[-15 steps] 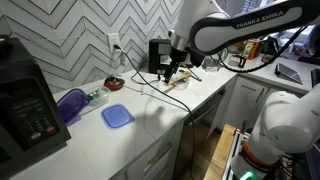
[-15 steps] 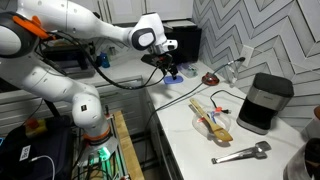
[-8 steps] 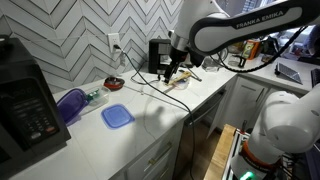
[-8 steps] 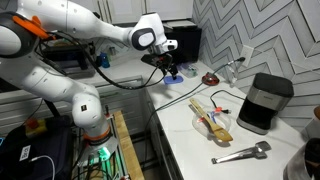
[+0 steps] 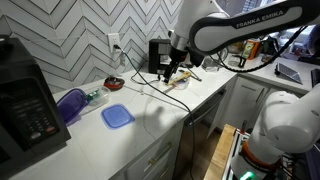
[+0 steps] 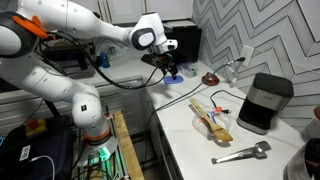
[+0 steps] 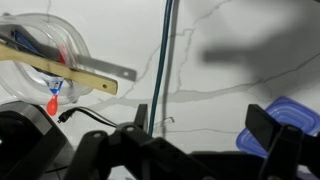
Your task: Put the dark blue lid on top of the coffeemaker
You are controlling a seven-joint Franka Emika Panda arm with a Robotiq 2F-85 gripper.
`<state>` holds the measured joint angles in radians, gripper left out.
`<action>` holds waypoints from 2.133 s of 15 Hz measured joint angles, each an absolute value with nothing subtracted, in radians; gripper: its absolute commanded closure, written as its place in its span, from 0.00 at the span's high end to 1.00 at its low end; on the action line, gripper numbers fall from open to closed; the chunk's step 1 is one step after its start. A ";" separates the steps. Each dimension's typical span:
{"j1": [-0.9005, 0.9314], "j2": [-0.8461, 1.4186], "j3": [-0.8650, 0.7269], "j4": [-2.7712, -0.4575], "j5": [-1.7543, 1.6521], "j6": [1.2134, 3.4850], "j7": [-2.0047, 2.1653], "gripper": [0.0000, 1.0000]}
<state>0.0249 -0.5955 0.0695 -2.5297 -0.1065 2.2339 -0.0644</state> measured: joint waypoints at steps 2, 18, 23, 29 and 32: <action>0.051 -0.571 0.083 -2.491 -0.079 2.240 -0.056 1.00; 0.161 0.253 0.111 -1.646 0.423 2.250 0.102 1.00; 0.154 0.313 0.112 -1.576 0.423 2.234 0.124 1.00; 0.153 0.381 0.148 -1.554 0.431 2.282 0.118 1.00; 0.153 0.443 0.164 -1.525 0.433 2.329 0.116 0.95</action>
<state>0.1534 0.4434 0.1639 -1.5255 0.4328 2.3287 0.1164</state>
